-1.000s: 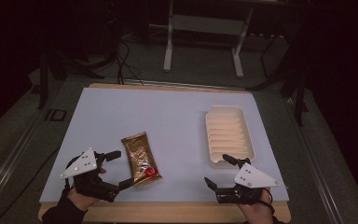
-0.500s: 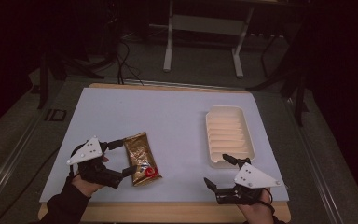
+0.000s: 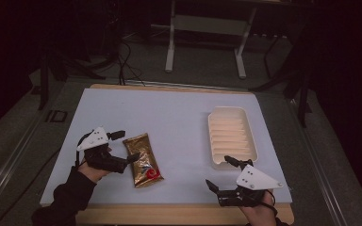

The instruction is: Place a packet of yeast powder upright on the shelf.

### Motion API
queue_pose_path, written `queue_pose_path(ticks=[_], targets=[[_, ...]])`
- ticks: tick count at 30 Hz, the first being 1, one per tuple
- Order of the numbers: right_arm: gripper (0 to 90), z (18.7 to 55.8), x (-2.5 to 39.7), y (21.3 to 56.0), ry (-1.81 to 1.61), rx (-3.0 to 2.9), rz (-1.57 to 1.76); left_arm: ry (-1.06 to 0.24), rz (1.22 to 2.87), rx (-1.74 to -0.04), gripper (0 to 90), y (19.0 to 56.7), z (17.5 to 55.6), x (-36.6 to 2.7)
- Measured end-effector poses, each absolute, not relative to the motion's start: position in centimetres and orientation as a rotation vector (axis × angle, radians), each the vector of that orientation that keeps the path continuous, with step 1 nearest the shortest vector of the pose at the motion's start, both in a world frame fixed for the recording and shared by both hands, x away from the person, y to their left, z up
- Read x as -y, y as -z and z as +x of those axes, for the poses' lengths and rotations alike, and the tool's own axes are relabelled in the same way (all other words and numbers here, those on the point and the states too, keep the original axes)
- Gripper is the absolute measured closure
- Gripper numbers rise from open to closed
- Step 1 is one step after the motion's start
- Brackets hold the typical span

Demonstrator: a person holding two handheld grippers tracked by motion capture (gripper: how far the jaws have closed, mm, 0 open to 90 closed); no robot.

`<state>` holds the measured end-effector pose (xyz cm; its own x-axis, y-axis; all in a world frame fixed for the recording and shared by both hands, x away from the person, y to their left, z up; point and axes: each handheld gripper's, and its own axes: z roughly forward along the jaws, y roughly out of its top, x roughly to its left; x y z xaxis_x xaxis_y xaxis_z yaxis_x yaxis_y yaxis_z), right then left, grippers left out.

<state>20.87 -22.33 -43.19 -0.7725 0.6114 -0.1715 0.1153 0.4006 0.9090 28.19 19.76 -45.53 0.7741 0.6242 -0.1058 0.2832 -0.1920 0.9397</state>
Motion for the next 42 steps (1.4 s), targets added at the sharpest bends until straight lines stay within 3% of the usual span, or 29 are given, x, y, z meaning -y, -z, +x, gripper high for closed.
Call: queue_pose_path(ticks=[13, 27, 42], targets=[[11.2, 20.9, 22.2, 43.4, -1.352, -2.195, 0.619, -0.38, 1.855, -0.812, 7.9, 48.3, 32.8, -20.3], [13.0, 21.0, 22.1, 43.7, -1.352, -2.214, 0.616, -0.306, 1.936, -0.876, 22.2, 51.5, 34.8, -21.4], [13.3, 21.0, 21.9, 44.0, -1.345, -2.24, 0.617, -0.229, 2.02, -1.009, 23.3, 54.6, 36.9, -22.3]])
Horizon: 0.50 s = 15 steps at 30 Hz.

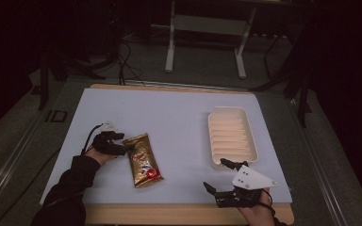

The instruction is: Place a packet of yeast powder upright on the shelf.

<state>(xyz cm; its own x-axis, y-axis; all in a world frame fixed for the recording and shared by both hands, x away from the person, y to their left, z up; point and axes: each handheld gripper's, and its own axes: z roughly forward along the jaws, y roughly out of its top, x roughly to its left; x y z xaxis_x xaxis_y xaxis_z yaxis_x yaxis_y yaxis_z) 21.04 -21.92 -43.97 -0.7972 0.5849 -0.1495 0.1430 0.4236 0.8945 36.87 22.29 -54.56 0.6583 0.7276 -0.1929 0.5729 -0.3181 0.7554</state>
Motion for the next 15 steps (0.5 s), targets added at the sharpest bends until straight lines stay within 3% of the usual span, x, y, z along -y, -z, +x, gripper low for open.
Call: queue_pose_path(ticks=[6, 15], targets=[[13.3, 21.06, 21.79, 44.04, -1.338, -2.25, 0.62, -0.144, 2.002, -1.024, 26.2, 55.1, 37.16, -22.5], [13.3, 21.1, 21.69, 44.08, -1.335, -2.255, 0.62, -0.039, 2.006, -1.016, 44.4, 55.07, 37.04, -22.34]])
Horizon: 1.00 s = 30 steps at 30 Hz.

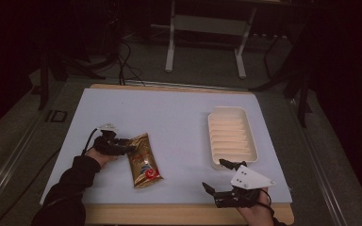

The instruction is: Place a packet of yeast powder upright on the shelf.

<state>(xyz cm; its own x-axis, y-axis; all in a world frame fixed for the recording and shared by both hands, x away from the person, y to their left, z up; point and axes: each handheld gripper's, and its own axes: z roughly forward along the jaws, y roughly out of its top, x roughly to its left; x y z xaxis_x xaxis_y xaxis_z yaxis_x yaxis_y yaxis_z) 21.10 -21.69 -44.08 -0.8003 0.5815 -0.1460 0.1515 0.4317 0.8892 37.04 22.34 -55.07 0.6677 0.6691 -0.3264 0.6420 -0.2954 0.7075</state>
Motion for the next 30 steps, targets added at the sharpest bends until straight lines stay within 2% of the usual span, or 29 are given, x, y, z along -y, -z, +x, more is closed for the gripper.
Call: queue_pose_path(ticks=[1, 2, 3, 4, 6, 12, 16, 30], targets=[[13.3, 21.1, 21.7, 44.1, -1.334, -2.255, 0.621, -0.038, 2.005, -1.022, 45.2, 55.1, 37.0, -22.3], [13.4, 21.1, 21.6, 44.1, -1.333, -2.259, 0.618, -0.039, 2.012, -1.028, 49.9, 55.0, 37.1, -22.3], [13.4, 21.1, 21.6, 44.1, -1.333, -2.259, 0.618, -0.044, 2.018, -1.029, 49.9, 55.0, 37.0, -22.3], [13.4, 21.1, 21.5, 44.1, -1.333, -2.259, 0.616, -0.063, 2.029, -1.028, 57.0, 54.9, 37.0, -22.3], [13.4, 21.1, 21.5, 44.1, -1.331, -2.258, 0.615, -0.08, 2.043, -1.02, 59.4, 54.9, 36.9, -22.3], [13.5, 21.1, 21.5, 44.1, -1.334, -2.255, 0.622, -0.165, 2.095, -0.979, 80.5, 54.7, 36.3, -21.3], [13.5, 21.1, 21.6, 44.1, -1.33, -2.258, 0.624, -0.229, 2.15, -0.958, 83.5, 54.0, 36.2, -20.5], [13.5, 21.1, 21.9, 43.9, -1.351, -2.244, 0.634, -0.332, 2.127, -0.929, 86.3, 51.1, 35.4, -20.0]])
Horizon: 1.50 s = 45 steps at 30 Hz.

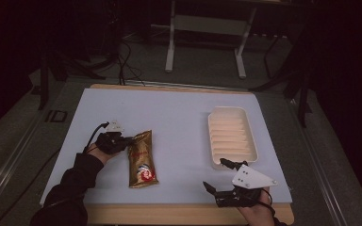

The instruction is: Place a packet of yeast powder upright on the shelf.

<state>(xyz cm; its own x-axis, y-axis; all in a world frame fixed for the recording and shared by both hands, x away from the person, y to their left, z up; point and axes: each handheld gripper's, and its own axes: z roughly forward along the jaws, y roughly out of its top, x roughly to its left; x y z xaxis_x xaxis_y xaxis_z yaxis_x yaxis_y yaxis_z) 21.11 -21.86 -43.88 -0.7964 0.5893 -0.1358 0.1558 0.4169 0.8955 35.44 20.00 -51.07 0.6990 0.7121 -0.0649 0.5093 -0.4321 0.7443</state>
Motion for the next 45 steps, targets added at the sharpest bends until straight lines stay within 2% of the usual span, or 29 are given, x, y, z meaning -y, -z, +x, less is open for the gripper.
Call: queue_pose_path(ticks=[10, 15, 25, 39, 40, 45], targets=[[14.9, 21.3, 22.1, 43.7, -1.355, -2.272, 0.648, -0.367, 2.104, -0.873, 86.7, 48.8, 34.5, -19.4], [11.2, 21.4, 22.3, 43.0, -1.34, -2.271, 0.652, -0.384, 2.101, -0.82, 86.9, 47.3, 33.8, -18.8], [10.5, 21.9, 22.5, 42.0, -1.297, -2.253, 0.642, -0.427, 2.111, -0.69, 87.7, 44.2, 32.0, -16.9], [16.0, 24.0, 21.7, 39.4, -1.261, -2.282, 0.551, -0.424, 2.098, -0.564, 88.4, 41.6, 30.3, -14.1], [19.8, 24.6, 21.5, 38.8, -1.262, -2.309, 0.548, -0.415, 2.096, -0.552, 88.5, 41.2, 30.1, -13.7], [21.0, 25.2, 21.2, 37.7, -1.238, -2.315, 0.534, -0.428, 2.102, -0.518, 88.5, 40.7, 29.6, -13.3]])
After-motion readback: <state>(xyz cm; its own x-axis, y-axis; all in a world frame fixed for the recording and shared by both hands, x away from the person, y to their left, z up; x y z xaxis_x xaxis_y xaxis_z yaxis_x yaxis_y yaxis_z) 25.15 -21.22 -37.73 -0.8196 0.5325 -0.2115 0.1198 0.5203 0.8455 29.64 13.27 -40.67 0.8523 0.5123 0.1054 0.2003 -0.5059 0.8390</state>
